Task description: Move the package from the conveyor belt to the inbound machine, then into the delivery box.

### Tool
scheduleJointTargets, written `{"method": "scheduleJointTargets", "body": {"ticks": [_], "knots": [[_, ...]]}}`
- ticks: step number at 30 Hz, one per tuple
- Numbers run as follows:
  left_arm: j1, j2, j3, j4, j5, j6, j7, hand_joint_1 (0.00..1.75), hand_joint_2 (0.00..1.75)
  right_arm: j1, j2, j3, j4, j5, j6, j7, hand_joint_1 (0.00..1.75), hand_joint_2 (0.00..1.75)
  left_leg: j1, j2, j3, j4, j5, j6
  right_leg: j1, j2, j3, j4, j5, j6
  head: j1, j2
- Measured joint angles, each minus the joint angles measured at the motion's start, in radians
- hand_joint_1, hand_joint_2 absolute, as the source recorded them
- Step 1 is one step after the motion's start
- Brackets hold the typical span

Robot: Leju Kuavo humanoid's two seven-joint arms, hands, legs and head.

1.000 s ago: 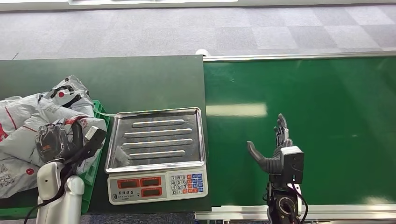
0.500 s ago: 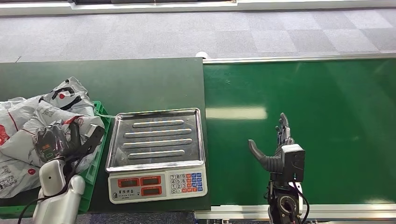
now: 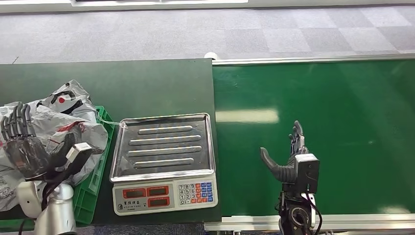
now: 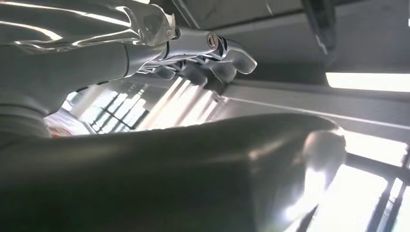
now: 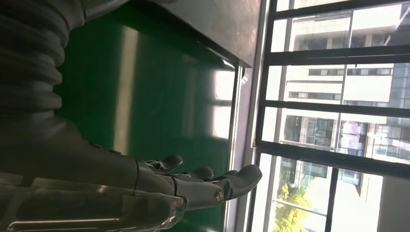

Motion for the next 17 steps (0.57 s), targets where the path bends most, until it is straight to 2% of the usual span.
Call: {"method": "scheduleJointTargets", "body": {"ticks": [3, 7, 12, 15, 17], "knots": [[-0.009, -0.044, 0.076, -0.044, 0.024, 0.0, -0.023, 0.0, 0.0, 0.001, 0.0, 0.005, 0.0, -0.003, -0.001, -0.005, 0.0, 1.75, 0.0, -0.001, -0.002, 0.0, 0.0, 0.0, 0.0, 0.0, -0.001, 0.0, 0.0, 0.0, 0.0, 0.0], [-0.005, -0.072, 0.102, -0.147, 0.143, 0.0, -0.041, 0.0, 0.0, 0.001, 0.001, 0.017, 0.006, -0.014, -0.006, -0.013, 0.0, 1.75, 0.001, -0.001, -0.003, 0.0, 0.0, 0.0, 0.001, 0.0, -0.002, 0.0, 0.0, 0.0, 0.0, 0.0], [0.015, -0.087, 0.088, -0.319, 0.292, -0.001, -0.041, 0.0, 0.0, -0.004, 0.0, 0.035, 0.026, -0.032, -0.015, -0.03, 0.0, 1.75, 0.001, -0.002, -0.003, 0.0, 0.0, 0.0, 0.001, 0.0, -0.003, 0.0, 0.0, 0.0, 0.0, 0.0], [0.037, -0.087, 0.044, -0.392, 0.389, -0.001, -0.042, 0.0, 0.0, -0.01, -0.003, 0.045, 0.035, -0.049, -0.02, -0.036, 0.0, 1.75, 0.001, -0.002, -0.003, 0.0, 0.0, 0.0, 0.001, -0.001, -0.003, 0.0, 0.0, 0.0, 0.0, 0.0], [0.05, -0.087, 0.011, -0.422, 0.392, -0.002, -0.042, 0.0, 0.0, -0.013, -0.005, 0.049, 0.039, -0.057, -0.022, -0.037, 0.0, 1.75, 0.001, -0.002, -0.003, 0.0, 0.0, 0.0, 0.001, -0.001, -0.003, 0.0, 0.0, 0.0, 0.0, 0.0]]}}
